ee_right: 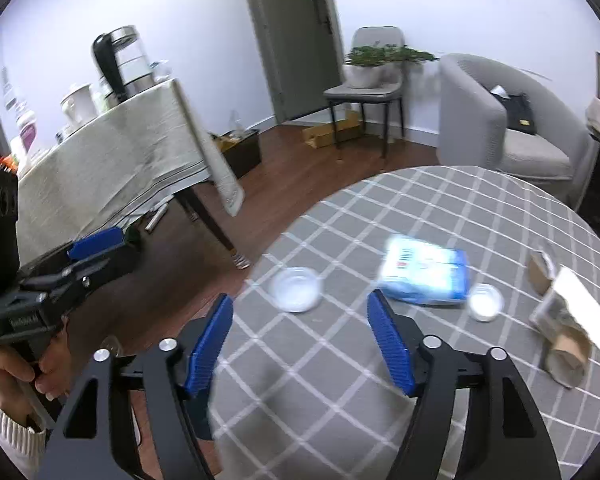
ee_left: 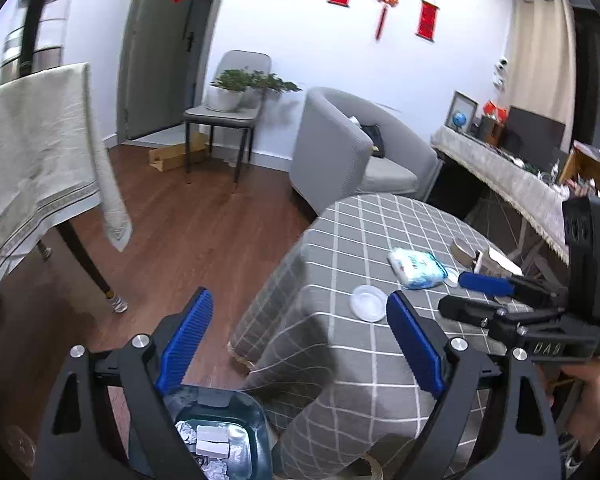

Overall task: Collect trash
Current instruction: 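Move both open tools back over the table, then grasp the white plastic lid with the left tool while the right tool grasps the blue tissue pack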

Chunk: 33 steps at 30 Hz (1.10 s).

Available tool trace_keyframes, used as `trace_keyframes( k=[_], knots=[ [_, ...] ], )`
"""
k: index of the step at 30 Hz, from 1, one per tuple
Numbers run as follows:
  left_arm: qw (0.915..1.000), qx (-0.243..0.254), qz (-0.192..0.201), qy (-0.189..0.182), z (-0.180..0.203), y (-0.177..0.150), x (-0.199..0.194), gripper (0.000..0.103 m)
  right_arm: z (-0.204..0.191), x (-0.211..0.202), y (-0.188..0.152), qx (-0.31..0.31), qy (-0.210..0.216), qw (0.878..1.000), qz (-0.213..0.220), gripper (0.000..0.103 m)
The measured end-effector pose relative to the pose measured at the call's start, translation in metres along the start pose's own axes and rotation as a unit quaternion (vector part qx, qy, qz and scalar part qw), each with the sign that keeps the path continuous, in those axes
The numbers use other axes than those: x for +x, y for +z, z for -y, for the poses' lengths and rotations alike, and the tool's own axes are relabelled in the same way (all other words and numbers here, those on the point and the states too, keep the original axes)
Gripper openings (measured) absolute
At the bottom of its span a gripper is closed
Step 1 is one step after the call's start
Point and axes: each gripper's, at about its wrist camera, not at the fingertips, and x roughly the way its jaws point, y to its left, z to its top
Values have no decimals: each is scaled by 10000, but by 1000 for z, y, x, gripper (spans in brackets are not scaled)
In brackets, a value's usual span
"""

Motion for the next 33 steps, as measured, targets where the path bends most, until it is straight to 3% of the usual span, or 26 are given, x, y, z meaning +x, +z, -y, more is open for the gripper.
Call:
trace_keyframes(
  k=[9,17,24,29,31,33],
  knots=[
    [9974,647,-295,-131,36,1,43,91,43,-8,6,352,-196,9991,110,89],
    [9929,999,-631,-169,55,-15,84,85,59,5,13,402,-229,9989,-101,93],
    [9908,1059,-807,-255,60,-22,110,73,60,21,20,338,-347,9984,-281,94],
    [9906,1028,-847,-306,59,-21,119,58,57,35,24,237,-431,9979,-426,94],
    [9912,993,-826,-294,59,-21,119,42,58,42,25,209,-499,9973,-497,94],
    [9912,981,-824,-320,58,-21,117,42,58,48,26,201,-558,9967,-553,95]
  ],
)
